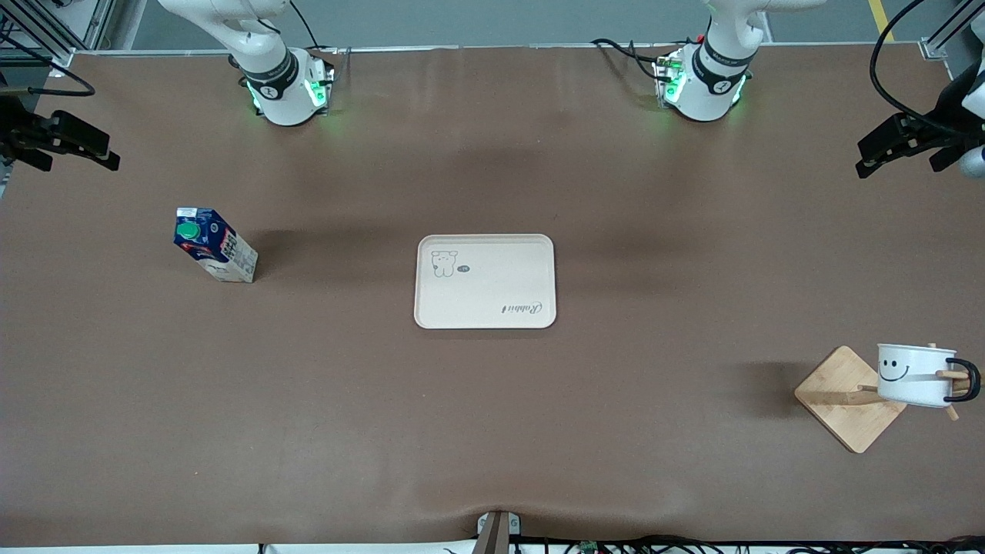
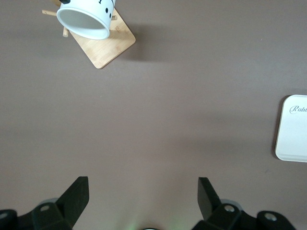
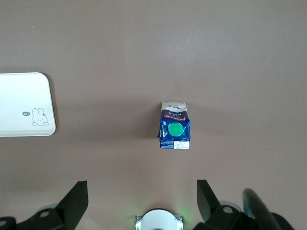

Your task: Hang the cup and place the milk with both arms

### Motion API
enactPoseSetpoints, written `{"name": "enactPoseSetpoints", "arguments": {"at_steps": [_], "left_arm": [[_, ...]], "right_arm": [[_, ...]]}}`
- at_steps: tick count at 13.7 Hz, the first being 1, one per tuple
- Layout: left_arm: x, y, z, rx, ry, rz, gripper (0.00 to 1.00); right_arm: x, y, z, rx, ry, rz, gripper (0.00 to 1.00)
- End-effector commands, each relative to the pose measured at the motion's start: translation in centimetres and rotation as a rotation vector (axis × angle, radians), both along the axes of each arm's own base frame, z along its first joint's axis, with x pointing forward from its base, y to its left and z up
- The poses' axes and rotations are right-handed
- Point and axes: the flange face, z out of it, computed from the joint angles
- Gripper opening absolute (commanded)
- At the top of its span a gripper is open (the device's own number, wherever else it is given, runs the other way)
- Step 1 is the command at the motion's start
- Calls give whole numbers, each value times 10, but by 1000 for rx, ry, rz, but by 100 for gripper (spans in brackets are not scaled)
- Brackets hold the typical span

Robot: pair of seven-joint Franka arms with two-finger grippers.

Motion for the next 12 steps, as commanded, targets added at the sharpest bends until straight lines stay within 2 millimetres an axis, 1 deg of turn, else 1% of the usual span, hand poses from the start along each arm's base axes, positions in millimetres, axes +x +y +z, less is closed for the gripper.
{"name": "enactPoseSetpoints", "arguments": {"at_steps": [1,7,12], "left_arm": [[1,1,6,11,6,2,100],[-1,-2,7,10,6,1,100],[0,-2,6,12,9,0,100]], "right_arm": [[-3,-2,0,-7,1,-11,100],[-3,-8,-1,-6,4,-23,100],[-3,-7,0,-7,3,-20,100]]}}
